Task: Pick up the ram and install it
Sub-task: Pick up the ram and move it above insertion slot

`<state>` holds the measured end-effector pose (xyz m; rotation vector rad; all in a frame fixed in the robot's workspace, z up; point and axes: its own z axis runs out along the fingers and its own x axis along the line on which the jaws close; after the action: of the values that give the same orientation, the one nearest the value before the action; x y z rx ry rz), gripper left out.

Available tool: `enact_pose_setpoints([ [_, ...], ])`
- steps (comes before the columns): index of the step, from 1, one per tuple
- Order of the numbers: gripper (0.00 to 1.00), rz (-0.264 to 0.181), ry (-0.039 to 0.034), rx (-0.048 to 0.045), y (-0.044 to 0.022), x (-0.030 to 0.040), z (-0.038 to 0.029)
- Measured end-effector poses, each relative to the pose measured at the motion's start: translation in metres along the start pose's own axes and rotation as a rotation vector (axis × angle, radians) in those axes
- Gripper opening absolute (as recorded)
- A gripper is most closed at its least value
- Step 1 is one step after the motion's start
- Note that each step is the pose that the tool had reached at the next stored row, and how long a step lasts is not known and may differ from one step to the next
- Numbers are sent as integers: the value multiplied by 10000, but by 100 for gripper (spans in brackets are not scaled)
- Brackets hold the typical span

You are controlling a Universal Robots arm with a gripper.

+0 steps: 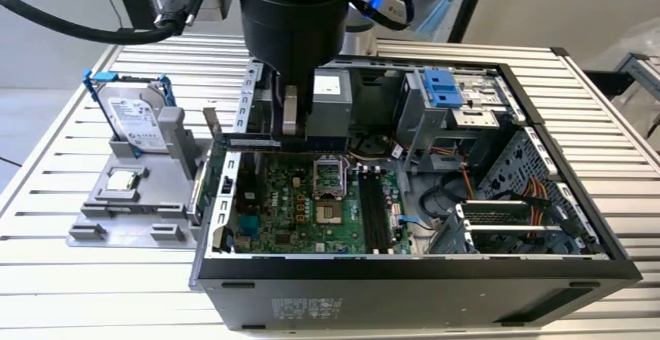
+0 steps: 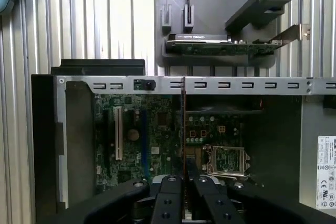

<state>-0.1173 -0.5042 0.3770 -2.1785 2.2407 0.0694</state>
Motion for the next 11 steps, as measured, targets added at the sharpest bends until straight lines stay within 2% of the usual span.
enact_pose_setpoints([
  [11, 0, -16, 1, -1, -208, -6, -4],
])
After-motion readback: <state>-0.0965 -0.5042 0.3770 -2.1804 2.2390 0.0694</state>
